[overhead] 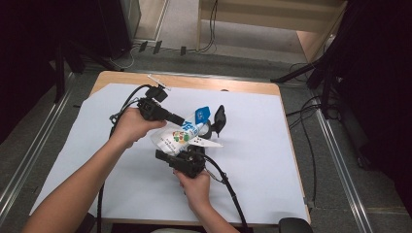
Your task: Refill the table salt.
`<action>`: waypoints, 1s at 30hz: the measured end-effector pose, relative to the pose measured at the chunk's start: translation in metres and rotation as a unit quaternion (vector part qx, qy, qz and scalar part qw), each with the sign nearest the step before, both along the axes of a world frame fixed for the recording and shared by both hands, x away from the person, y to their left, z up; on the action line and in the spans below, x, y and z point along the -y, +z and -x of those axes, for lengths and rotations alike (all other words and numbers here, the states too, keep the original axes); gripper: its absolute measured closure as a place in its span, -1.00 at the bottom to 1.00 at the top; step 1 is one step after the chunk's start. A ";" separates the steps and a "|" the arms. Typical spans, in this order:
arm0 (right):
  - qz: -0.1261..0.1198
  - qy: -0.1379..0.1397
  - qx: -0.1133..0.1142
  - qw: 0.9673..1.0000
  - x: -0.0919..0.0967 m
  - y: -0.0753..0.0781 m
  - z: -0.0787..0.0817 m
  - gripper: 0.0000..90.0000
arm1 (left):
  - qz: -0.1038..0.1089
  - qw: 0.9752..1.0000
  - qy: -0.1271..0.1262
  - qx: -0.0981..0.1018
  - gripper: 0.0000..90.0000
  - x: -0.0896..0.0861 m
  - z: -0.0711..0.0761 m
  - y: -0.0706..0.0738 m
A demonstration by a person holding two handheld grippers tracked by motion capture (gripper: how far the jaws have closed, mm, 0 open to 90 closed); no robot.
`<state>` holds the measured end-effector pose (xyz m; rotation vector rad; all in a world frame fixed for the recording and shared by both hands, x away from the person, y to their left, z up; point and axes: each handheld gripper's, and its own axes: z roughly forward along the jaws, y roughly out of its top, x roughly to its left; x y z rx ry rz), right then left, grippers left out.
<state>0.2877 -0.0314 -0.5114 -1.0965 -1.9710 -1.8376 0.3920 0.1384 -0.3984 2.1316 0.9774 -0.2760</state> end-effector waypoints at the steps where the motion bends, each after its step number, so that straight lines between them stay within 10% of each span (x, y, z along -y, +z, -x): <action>1: -0.003 -0.001 -0.002 1.000 0.000 0.000 0.000 0.59 | 0.001 1.000 0.001 0.002 1.00 0.000 0.000 0.000; 10: -0.034 0.002 -0.013 0.999 0.001 0.009 -0.003 0.57 | -0.001 1.000 -0.001 0.010 1.00 0.006 0.000 0.004; 30: -0.005 0.010 -0.002 1.000 0.000 0.015 -0.008 0.50 | 0.000 1.000 0.008 0.010 1.00 0.008 0.001 0.003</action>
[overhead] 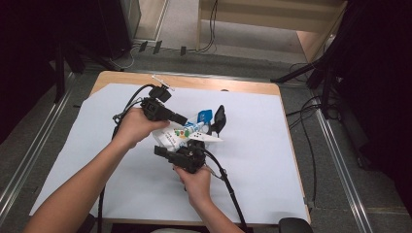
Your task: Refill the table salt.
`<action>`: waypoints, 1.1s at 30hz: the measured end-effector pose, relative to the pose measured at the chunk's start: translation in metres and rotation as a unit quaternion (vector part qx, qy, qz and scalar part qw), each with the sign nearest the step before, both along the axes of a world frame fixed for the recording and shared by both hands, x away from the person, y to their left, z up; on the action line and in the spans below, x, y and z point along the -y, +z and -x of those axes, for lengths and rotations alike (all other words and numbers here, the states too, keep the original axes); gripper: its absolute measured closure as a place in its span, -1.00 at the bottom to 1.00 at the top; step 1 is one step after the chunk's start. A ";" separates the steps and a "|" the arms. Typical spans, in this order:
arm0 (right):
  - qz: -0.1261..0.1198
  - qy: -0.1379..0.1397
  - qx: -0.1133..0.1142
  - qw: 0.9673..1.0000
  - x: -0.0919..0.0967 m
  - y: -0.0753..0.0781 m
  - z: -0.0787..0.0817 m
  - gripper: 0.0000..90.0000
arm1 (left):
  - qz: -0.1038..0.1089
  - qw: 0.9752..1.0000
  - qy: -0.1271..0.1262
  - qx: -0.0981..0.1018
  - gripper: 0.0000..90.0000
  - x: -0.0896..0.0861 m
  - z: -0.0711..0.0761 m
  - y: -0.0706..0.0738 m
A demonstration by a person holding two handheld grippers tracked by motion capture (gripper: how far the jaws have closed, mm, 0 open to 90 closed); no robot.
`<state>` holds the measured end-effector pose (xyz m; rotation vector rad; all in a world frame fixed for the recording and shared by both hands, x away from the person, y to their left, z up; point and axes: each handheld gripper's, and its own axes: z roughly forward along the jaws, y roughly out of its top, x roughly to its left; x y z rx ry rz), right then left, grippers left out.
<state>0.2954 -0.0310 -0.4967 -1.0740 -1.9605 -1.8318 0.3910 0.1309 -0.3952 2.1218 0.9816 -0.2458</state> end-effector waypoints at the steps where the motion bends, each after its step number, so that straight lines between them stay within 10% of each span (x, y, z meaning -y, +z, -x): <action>1: -0.002 -0.001 -0.001 1.000 0.000 0.000 0.000 0.52 | 0.001 1.000 -0.001 0.000 1.00 0.000 0.000 0.000; 24: -0.055 -0.016 -0.003 0.998 0.004 0.003 0.001 0.58 | 0.011 1.000 -0.019 0.012 0.98 0.001 0.000 0.002; 33: -0.039 -0.022 0.002 0.999 0.002 0.003 0.001 0.57 | 0.011 1.000 -0.015 0.012 0.98 0.001 -0.001 0.000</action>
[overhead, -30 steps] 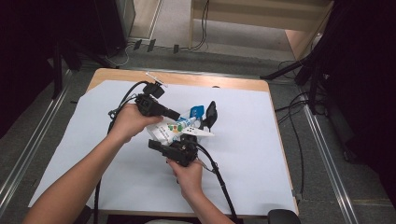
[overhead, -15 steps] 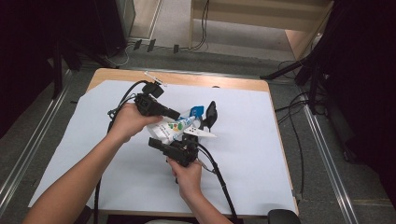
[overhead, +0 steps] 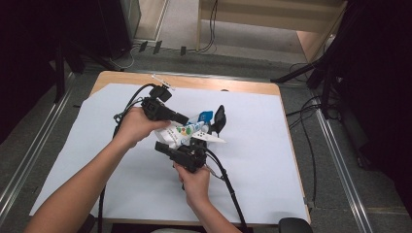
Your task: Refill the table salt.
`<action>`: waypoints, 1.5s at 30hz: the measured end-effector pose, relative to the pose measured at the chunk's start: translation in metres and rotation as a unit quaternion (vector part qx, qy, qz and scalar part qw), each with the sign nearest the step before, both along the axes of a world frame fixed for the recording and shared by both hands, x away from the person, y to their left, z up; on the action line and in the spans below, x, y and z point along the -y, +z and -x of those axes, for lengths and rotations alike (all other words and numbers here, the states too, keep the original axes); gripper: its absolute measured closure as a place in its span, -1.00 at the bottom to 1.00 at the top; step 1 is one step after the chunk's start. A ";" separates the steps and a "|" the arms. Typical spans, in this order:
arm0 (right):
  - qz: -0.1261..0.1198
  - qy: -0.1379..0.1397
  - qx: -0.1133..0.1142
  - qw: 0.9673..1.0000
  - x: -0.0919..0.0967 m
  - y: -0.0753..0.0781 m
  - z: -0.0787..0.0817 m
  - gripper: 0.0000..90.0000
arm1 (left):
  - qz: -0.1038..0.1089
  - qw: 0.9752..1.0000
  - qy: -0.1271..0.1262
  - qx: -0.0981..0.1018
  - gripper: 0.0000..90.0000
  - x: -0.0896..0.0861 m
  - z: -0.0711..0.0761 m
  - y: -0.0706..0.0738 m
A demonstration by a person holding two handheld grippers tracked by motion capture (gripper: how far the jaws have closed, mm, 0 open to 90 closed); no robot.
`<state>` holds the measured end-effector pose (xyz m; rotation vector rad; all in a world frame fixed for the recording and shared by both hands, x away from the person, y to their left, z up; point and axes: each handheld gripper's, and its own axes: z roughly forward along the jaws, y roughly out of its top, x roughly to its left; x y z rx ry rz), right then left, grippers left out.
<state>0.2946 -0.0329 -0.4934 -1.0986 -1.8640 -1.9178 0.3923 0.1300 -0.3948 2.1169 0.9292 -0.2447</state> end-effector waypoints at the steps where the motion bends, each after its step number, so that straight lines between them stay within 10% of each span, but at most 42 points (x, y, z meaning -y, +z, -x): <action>1: 0.002 -0.001 0.000 1.000 0.000 0.000 0.000 0.57 | 0.000 1.000 0.000 0.000 0.98 0.000 0.000 0.000; 45: 0.023 -0.006 0.007 1.000 -0.006 0.003 0.000 0.58 | 0.006 1.000 0.002 -0.001 0.99 -0.002 0.000 0.000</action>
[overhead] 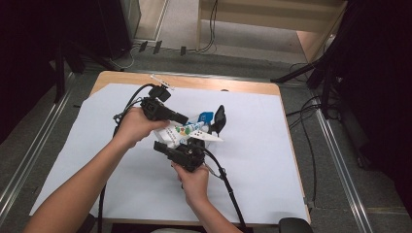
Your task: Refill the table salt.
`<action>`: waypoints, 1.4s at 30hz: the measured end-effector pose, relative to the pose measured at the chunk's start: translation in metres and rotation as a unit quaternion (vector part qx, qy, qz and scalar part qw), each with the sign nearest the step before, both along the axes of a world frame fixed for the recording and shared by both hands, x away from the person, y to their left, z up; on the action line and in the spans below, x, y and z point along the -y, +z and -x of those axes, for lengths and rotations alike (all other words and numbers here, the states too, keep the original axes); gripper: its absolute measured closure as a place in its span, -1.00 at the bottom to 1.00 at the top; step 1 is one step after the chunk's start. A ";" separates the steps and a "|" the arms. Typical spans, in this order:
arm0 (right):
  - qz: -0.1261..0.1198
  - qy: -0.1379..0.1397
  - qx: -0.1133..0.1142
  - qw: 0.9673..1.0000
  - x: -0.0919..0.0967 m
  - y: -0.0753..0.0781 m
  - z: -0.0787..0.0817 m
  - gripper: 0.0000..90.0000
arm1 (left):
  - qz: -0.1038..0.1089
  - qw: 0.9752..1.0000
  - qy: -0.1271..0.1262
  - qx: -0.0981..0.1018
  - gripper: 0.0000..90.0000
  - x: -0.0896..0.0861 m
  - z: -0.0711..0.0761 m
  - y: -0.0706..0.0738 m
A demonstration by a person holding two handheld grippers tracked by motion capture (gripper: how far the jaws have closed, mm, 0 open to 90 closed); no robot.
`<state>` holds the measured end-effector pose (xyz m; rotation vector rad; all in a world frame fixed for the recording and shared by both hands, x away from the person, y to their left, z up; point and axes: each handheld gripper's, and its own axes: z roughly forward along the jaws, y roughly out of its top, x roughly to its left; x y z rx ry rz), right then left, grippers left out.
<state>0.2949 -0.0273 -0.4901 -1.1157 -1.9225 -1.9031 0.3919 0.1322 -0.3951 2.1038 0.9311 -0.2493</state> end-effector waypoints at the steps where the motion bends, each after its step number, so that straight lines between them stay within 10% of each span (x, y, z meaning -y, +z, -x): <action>1: -0.001 0.000 -0.001 1.000 0.000 0.000 0.000 0.58 | -0.001 1.000 -0.002 0.001 0.99 0.000 0.000 0.000; 42: -0.002 -0.001 0.000 1.000 0.000 0.001 0.001 0.58 | 0.002 1.000 -0.002 0.002 0.99 0.001 0.001 0.001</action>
